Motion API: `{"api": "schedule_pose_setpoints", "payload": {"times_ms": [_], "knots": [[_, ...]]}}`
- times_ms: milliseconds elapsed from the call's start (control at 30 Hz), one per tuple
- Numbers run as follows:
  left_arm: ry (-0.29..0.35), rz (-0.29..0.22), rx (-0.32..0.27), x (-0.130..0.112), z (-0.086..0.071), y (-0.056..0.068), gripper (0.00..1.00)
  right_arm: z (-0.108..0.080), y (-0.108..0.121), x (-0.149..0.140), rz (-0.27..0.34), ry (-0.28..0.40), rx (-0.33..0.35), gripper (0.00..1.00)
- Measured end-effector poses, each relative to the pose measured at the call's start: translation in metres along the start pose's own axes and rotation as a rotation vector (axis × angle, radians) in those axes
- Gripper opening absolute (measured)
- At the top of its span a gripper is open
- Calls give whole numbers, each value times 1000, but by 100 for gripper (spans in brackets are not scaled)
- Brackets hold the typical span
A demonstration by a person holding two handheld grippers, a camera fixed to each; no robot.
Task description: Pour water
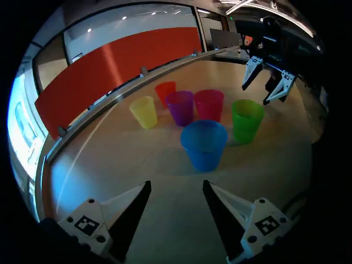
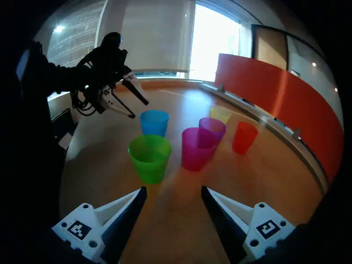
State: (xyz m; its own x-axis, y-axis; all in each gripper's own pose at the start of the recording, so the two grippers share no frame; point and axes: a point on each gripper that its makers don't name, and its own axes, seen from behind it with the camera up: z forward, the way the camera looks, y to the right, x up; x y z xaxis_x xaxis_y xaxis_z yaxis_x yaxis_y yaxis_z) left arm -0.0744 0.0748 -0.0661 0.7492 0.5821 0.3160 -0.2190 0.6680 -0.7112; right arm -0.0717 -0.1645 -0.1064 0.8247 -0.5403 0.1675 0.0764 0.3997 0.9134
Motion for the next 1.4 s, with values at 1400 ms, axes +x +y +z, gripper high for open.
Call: {"api": "schedule_pose_setpoints", "payload": {"times_ms": [1400], "knots": [[348,-316,526,43,-84,-108,87,-61,102,41,194,218,-574,96]]}}
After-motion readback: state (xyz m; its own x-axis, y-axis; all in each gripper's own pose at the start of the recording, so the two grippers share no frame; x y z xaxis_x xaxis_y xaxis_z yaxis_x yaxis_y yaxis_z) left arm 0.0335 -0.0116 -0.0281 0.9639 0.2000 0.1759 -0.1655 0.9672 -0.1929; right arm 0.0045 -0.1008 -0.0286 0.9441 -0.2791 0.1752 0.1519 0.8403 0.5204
